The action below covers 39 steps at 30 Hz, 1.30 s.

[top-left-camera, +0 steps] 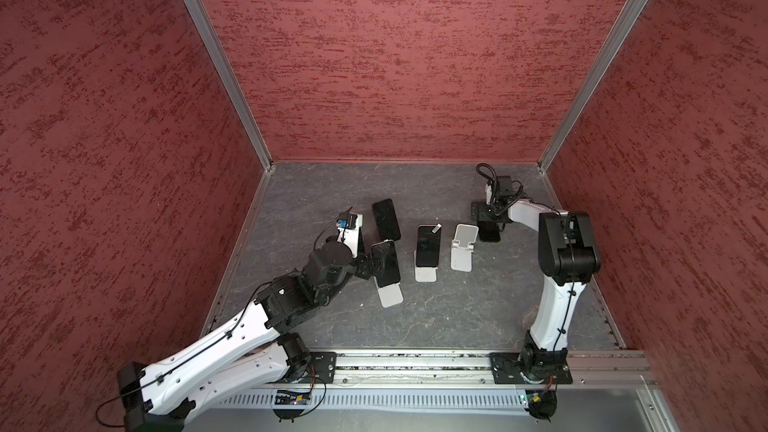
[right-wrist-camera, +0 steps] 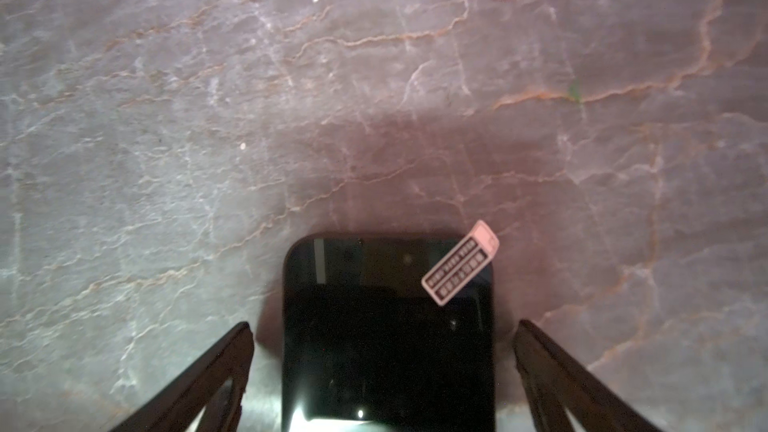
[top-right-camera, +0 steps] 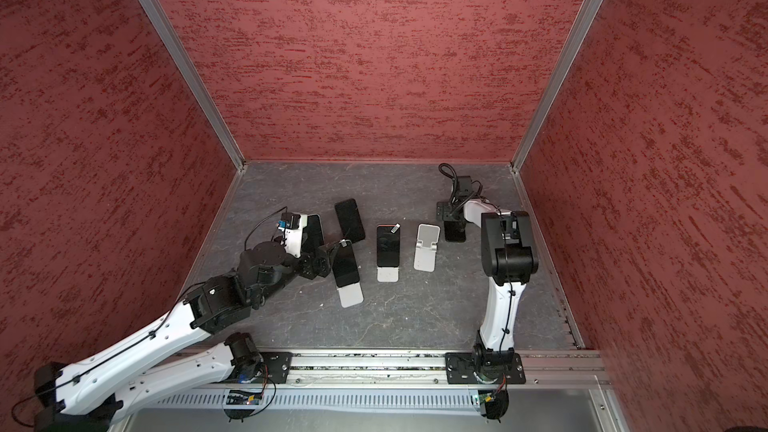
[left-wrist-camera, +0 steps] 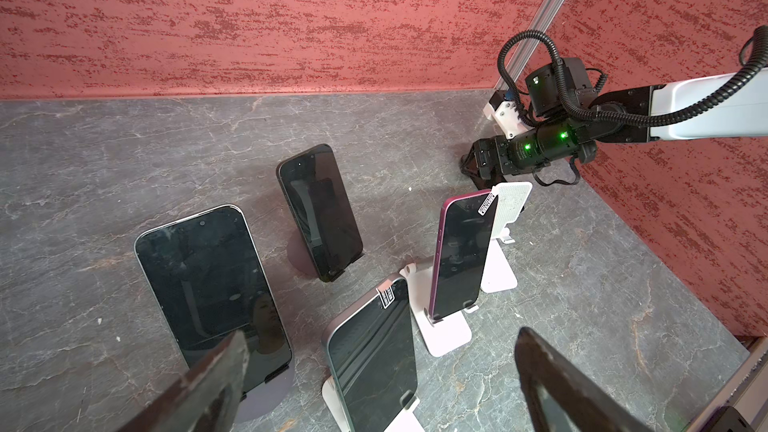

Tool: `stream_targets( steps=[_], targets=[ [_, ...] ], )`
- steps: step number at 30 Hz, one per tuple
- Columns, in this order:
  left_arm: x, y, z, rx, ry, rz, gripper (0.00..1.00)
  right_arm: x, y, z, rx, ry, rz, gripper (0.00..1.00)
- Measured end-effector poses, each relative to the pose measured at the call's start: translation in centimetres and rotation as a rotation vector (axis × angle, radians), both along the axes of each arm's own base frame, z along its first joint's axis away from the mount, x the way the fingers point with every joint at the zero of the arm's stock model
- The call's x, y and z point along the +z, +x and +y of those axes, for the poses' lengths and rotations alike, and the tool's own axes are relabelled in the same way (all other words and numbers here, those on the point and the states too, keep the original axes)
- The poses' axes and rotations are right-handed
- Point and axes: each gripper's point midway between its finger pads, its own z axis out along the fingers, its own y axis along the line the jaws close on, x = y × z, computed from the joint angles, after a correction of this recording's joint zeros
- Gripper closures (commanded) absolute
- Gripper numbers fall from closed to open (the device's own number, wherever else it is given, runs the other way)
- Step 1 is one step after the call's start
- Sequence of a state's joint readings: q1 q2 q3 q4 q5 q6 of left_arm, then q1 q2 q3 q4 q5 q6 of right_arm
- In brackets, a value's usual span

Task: Remove the phone from the phone stand
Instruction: 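Lower the phone onto the table and open the right gripper, then move the right gripper back to the stands while the left gripper advances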

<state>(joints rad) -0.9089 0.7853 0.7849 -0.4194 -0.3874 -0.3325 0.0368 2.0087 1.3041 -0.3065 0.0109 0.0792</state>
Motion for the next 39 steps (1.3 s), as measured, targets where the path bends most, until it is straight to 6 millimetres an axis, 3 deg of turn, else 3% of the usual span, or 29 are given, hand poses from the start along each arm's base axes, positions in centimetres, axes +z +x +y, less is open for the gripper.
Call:
stream_targets(
  steps=[3, 9, 12, 20, 30, 34, 39],
  targets=[
    [0.0, 0.0, 0.0, 0.001, -0.001, 0.002, 0.01, 2.0, 0.0, -0.2, -0.025, 0.005, -0.033, 0.01],
    [-0.3, 0.0, 0.1, 0.008, 0.002, 0.011, 0.00, 8.3, 0.1, -0.7, -0.086, 0.016, -0.163, 0.01],
    [-0.6, -0.1, 0.2, 0.007, 0.012, 0.019, 0.01, 10.0, -0.4, -0.8, -0.107, 0.032, -0.199, 0.02],
    [-1.3, -0.6, -0.9, -0.046, 0.034, 0.038, 0.00, 10.9, -5.0, -0.5, -0.142, 0.091, -0.203, 0.01],
    [-2.5, -1.0, -2.9, -0.122, 0.084, 0.062, 0.00, 16.4, -8.3, -0.1, -0.149, 0.141, -0.319, 0.01],
    [-2.9, -1.0, -3.6, -0.138, 0.094, 0.069, 0.00, 16.1, -9.6, 1.0, -0.124, 0.158, -0.298, 0.01],
    [-2.4, -0.9, -4.4, -0.156, 0.094, 0.054, 0.01, 15.3, -10.9, 4.0, -0.055, 0.176, -0.249, 0.01]
  ],
)
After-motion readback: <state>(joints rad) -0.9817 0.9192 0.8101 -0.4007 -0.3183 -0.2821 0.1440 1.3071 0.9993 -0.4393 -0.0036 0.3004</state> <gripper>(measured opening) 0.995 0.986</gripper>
